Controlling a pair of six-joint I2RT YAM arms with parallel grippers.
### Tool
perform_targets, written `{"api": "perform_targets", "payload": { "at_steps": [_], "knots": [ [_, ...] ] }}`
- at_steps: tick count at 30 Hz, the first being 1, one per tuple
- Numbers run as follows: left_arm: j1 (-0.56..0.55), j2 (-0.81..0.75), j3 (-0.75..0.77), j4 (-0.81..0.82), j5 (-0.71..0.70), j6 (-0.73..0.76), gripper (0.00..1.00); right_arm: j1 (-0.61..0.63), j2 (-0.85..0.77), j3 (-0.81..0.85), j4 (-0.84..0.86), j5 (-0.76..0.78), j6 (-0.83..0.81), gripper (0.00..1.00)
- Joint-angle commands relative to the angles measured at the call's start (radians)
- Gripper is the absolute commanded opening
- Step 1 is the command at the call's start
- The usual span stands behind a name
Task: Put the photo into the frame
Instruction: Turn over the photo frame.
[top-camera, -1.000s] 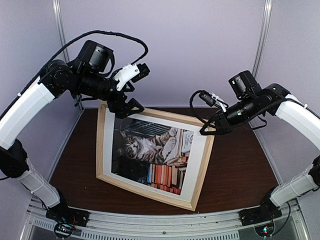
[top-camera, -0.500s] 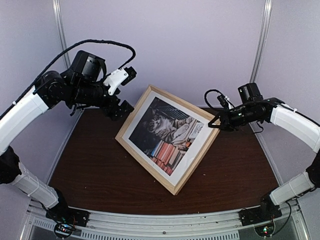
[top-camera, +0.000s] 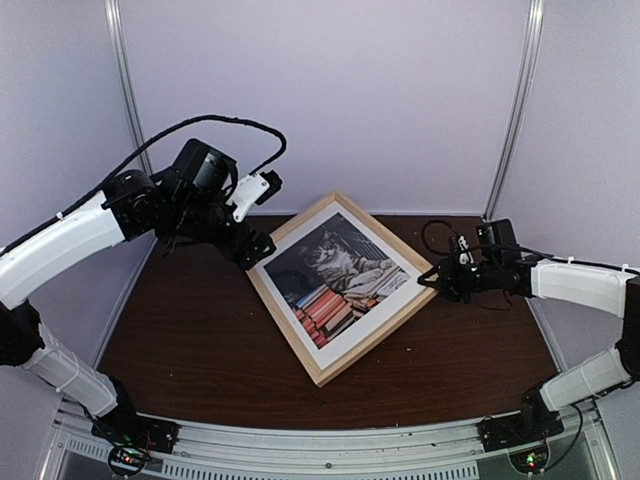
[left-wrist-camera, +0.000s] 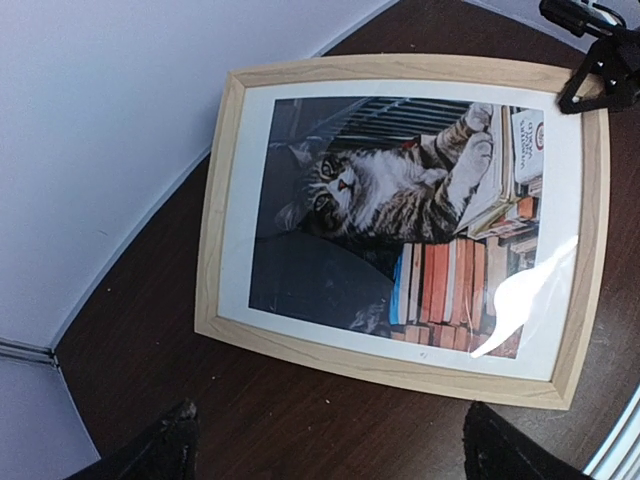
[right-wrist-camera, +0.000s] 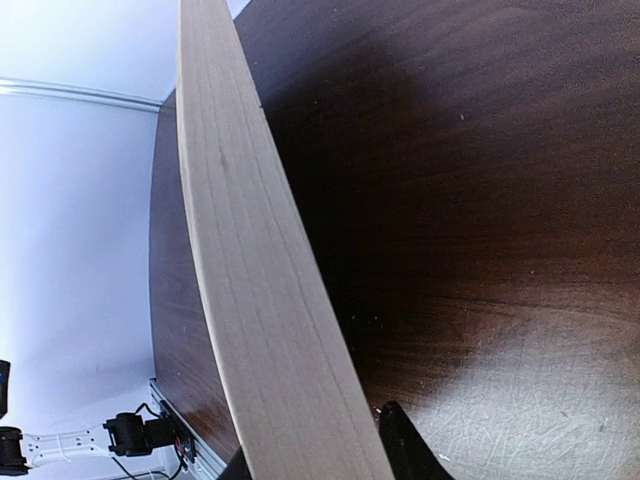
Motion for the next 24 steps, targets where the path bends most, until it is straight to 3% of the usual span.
{"api": "perform_targets", "payload": {
  "at_steps": [1, 14, 20, 24],
  "knots": [
    [0.004, 0.012, -0.036, 0.084, 0.018, -0.061, 0.92, -0.023, -0.021, -0.089, 0.133, 0.246, 0.153, 0.02],
    [0.004, 0.060, -0.046, 0.108, 0.060, -0.072, 0.92, -0.001, -0.026, -0.306, 0.302, 0.281, 0.273, 0.16],
    [0.004, 0.066, -0.061, 0.110, 0.052, -0.075, 0.92, 0.002, 0.030, -0.349, 0.367, 0.270, 0.276, 0.27],
    [0.004, 0.066, -0.073, 0.113, 0.047, -0.075, 0.92, 0.002, 0.086, -0.376, 0.416, 0.257, 0.278, 0.29]
  ]
}}
